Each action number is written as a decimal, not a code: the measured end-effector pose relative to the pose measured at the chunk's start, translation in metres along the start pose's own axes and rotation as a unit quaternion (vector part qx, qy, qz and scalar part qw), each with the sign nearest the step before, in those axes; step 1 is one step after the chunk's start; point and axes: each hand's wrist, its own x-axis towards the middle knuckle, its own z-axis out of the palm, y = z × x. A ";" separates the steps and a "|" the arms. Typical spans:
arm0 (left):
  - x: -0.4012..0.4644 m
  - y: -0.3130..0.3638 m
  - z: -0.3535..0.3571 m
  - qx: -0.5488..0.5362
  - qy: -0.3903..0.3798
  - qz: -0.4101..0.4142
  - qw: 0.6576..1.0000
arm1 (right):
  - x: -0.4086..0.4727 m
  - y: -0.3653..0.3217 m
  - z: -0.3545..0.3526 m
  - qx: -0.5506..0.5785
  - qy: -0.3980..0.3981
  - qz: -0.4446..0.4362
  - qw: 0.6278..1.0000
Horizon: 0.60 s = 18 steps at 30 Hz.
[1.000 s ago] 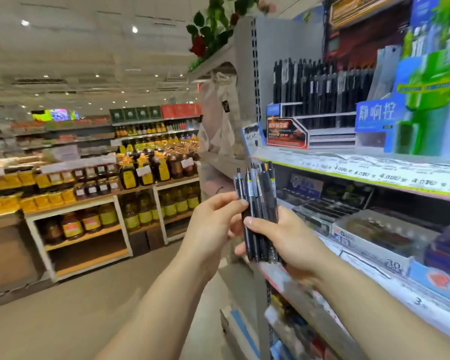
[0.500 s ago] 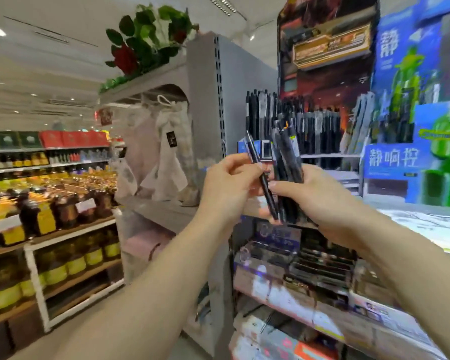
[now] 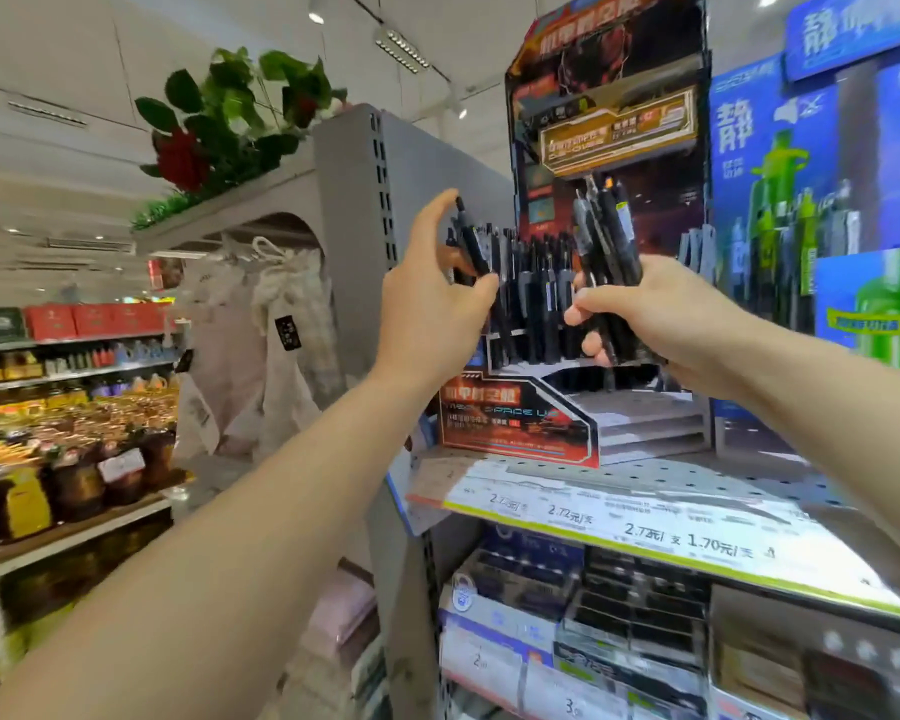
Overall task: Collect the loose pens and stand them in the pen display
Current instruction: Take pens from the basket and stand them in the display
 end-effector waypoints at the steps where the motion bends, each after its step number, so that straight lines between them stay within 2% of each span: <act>1: 0.001 -0.001 0.002 0.016 0.002 0.015 1.000 | 0.003 0.004 0.001 0.010 0.008 0.000 1.000; 8: -0.004 -0.004 0.026 0.103 0.032 0.081 0.991 | 0.008 0.017 0.001 0.057 0.054 -0.004 0.997; 14: -0.010 -0.009 0.038 0.114 0.031 0.095 0.988 | 0.000 0.027 0.007 0.059 0.048 0.033 0.997; 18: -0.005 -0.006 0.037 0.166 0.014 0.090 0.982 | 0.003 0.028 0.005 0.076 0.063 0.063 0.993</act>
